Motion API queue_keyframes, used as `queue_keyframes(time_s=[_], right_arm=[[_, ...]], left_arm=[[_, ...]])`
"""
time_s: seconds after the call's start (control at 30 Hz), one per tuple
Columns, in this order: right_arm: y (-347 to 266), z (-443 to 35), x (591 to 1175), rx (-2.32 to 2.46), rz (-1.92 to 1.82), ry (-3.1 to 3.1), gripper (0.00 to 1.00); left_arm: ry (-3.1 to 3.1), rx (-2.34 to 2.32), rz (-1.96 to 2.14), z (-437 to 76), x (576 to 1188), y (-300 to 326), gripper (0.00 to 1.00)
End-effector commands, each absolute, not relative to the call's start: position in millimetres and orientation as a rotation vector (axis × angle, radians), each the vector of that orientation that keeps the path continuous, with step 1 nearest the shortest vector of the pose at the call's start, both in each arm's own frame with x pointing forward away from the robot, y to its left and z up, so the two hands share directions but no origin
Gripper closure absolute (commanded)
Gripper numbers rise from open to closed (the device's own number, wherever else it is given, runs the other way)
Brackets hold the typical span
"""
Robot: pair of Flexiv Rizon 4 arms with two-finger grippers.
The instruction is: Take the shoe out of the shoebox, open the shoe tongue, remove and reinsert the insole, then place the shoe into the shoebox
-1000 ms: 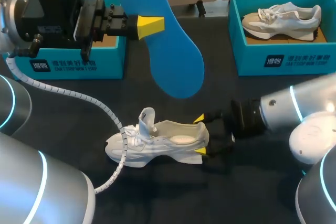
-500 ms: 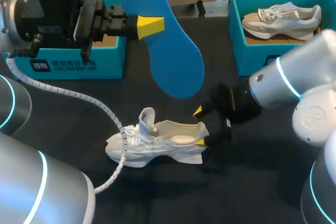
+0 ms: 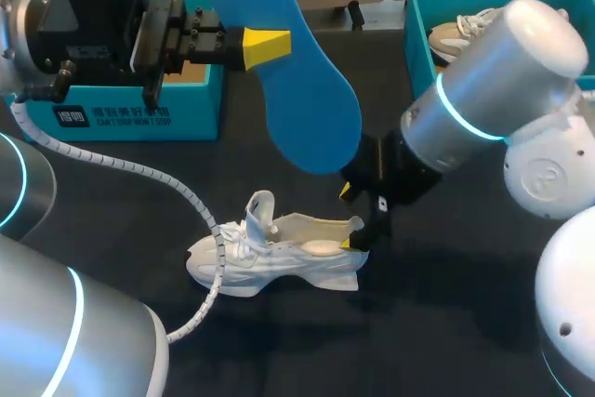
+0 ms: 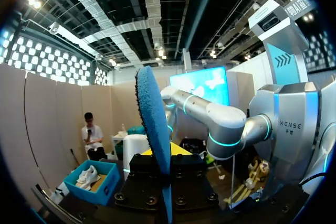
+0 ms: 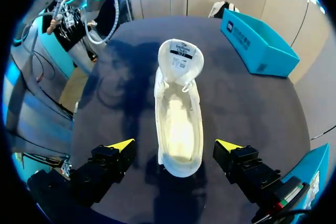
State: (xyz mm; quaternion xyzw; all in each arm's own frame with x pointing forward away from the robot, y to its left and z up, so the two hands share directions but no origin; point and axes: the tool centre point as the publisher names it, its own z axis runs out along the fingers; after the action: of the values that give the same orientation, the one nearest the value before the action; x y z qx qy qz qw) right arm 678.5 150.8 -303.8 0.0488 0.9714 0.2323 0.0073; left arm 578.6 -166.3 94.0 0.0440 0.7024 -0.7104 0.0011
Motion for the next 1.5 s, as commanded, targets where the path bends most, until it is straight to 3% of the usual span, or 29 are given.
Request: queue_keyframes(time_s=[0.03,1.1,1.5], right_arm=[[154.9,-302.8,679.5,0.187,-0.215,3.132,0.00],[188.0,-298.3,709.6,0.236,-0.191,3.070,0.00],[208.3,-320.0,728.0,0.196,-0.106,3.082,0.00]], left_arm=[[2.204,0.140,-2.231,93.2,578.9,-167.1,1.00],[2.204,0.140,-2.231,93.2,578.9,-167.1,1.00],[2.204,0.140,-2.231,93.2,578.9,-167.1,1.00]])
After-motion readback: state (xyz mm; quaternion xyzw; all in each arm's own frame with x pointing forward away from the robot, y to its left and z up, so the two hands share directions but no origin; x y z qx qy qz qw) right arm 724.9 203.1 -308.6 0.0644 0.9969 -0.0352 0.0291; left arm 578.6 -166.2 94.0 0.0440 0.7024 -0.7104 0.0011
